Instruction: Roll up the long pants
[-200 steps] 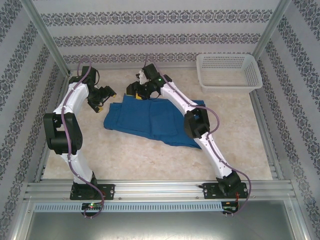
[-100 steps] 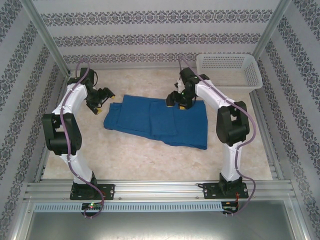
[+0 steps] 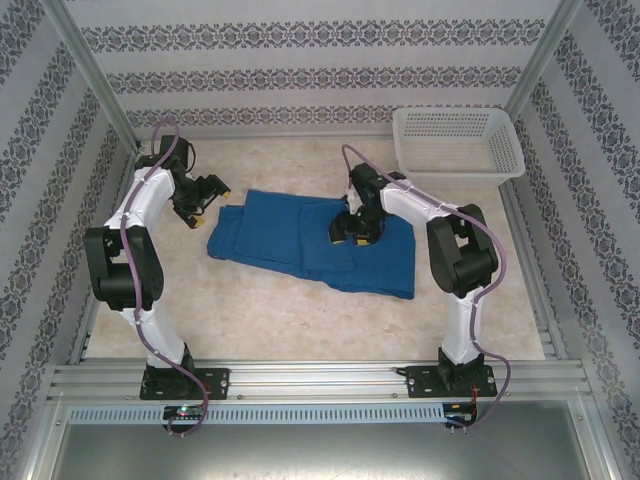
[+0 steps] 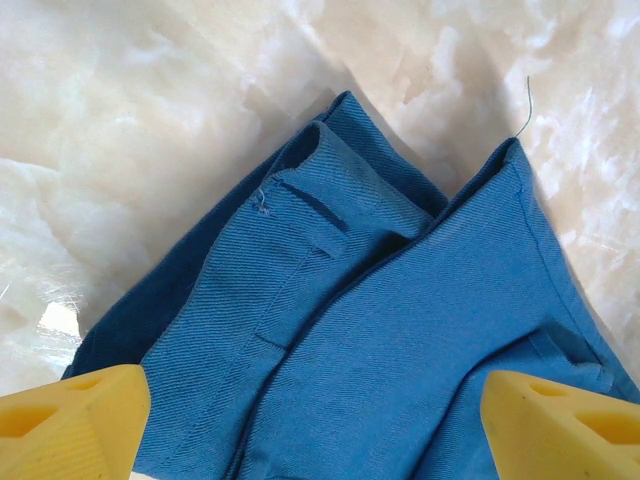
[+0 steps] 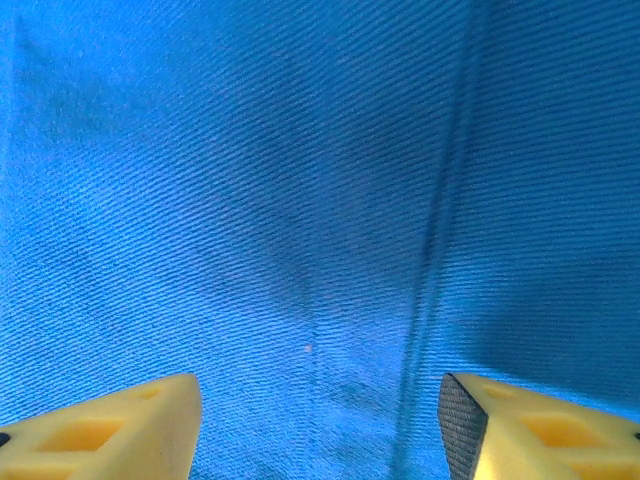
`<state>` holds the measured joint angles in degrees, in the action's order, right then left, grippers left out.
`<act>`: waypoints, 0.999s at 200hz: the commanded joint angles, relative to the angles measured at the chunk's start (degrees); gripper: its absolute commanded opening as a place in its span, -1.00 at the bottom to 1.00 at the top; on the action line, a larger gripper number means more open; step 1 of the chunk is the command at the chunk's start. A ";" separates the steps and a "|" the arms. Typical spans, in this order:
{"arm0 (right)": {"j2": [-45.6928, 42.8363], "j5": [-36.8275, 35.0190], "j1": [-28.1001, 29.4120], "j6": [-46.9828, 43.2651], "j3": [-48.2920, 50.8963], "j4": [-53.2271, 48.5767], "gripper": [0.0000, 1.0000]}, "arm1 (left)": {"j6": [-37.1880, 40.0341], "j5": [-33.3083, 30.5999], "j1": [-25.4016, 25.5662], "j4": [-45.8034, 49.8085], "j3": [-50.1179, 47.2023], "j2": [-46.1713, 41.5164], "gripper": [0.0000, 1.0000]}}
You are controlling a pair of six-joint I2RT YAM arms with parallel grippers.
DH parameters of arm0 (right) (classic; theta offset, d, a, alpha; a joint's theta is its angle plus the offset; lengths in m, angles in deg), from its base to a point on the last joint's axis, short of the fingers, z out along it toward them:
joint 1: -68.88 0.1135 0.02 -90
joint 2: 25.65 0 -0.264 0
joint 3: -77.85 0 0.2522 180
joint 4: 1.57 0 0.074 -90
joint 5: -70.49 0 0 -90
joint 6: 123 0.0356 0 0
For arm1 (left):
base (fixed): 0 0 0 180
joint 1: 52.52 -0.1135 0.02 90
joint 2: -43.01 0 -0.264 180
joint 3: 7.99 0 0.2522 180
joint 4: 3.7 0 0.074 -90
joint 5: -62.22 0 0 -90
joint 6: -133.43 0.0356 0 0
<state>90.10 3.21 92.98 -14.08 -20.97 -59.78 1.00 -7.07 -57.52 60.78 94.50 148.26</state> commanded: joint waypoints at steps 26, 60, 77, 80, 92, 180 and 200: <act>2.95 -1.10 3.23 0.50 1.21 2.38 0.31 | -0.26 -0.32 -0.57 0.56 -0.32 -1.75 0.73; 4.33 -1.06 3.66 0.67 1.89 3.40 0.25 | 0.24 -1.18 -0.58 1.27 -0.15 -2.20 0.73; 4.49 -0.47 3.84 0.95 2.26 3.82 0.00 | 0.25 -1.35 -0.55 1.27 -0.29 -2.30 0.73; 4.46 -0.36 3.85 1.02 2.26 3.84 -0.08 | 0.25 -1.33 -0.55 1.31 -0.31 -2.25 0.73; 4.32 0.20 4.08 1.13 2.01 3.76 -0.47 | 0.09 -1.05 -0.56 1.07 -0.36 -2.16 0.73; 0.52 4.11 7.86 6.20 -13.69 0.37 -1.00 | -0.78 -0.45 -0.55 0.28 -0.63 -2.08 0.73; 2.31 6.46 9.90 9.80 -17.94 2.93 -1.00 | -1.11 -0.38 -0.54 -0.09 -1.04 -2.16 0.73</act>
<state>92.63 5.57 100.63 -9.23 -33.80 -58.86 0.95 -7.22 -57.52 60.78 94.50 147.87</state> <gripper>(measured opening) 0.066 0.863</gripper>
